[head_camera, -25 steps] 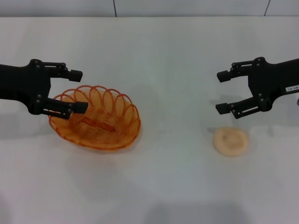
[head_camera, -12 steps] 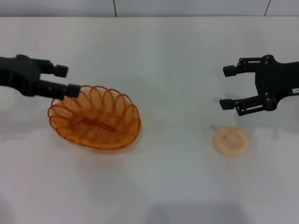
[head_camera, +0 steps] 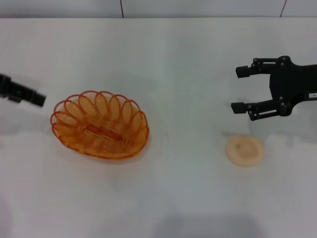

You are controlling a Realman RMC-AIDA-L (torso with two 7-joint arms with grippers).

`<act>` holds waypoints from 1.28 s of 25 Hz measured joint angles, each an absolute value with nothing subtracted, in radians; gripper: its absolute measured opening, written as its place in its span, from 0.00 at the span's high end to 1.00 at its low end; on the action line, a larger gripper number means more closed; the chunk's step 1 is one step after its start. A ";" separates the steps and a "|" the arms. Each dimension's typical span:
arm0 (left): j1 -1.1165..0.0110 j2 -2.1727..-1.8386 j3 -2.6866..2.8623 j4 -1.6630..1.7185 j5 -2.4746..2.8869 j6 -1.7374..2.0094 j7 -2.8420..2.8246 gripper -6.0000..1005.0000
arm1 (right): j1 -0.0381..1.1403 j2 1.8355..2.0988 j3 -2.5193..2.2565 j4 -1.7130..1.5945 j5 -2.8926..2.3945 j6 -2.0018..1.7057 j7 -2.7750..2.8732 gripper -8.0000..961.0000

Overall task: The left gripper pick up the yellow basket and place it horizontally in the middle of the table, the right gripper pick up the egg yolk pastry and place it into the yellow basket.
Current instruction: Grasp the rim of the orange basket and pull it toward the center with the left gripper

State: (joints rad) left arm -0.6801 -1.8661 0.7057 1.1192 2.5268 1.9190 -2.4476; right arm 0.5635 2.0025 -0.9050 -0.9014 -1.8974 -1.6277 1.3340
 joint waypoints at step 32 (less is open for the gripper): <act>-0.784 -1.957 0.816 0.823 2.758 1.521 -2.471 0.12 | 0.568 2.014 -0.933 -0.894 -1.875 -1.620 1.316 0.12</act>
State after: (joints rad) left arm -0.7844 -1.9572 0.8159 0.8227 2.7580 1.5213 -2.4713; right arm 0.5685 2.0141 -0.9329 -0.8936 -1.8752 -1.6200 1.3161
